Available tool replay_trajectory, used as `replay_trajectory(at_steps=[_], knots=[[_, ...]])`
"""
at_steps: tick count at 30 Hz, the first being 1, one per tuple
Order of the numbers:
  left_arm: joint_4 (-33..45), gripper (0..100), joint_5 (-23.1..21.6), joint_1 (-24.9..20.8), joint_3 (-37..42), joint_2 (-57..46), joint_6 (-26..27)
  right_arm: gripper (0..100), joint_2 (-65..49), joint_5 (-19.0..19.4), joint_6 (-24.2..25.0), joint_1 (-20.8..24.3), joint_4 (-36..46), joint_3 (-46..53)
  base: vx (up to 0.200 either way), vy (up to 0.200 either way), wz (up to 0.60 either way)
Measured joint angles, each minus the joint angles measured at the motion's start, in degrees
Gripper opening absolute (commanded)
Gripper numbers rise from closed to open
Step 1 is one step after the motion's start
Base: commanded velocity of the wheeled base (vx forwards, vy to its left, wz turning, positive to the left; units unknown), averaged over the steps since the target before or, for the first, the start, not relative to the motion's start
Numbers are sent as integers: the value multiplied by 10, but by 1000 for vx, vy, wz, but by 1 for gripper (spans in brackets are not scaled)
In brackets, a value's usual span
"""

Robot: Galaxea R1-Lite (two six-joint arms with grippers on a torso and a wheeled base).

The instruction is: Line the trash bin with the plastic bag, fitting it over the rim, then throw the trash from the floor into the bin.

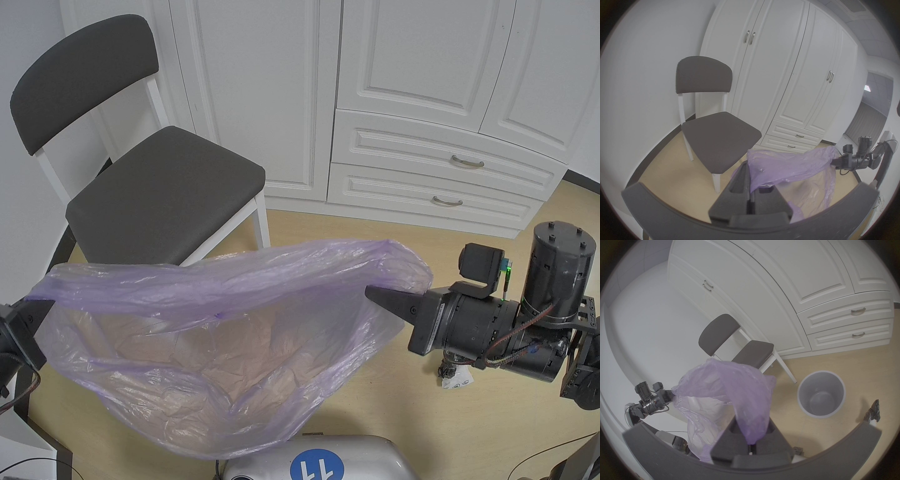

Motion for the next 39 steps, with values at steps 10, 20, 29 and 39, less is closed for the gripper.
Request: replay_trajectory(at_steps=[10, 20, 29, 39], knots=[[-142, 0, -65, 20, -21, 140, -3, 0, 16, 3, -16, -48, 0, -8, 0, 0, 0], [-284, 0, -116, 70, -59, 320, -4, 0, 32, 3, -67, -119, 2, -15, 0, 0, 0], [-373, 0, -113, 73, -75, 415, -15, 0, 26, -10, -168, -184, 11, -5, 0, 0, 0], [-382, 0, -89, 45, -68, 443, -26, 0, -20, -56, -249, -203, 83, 18, 0, 0, 0]])
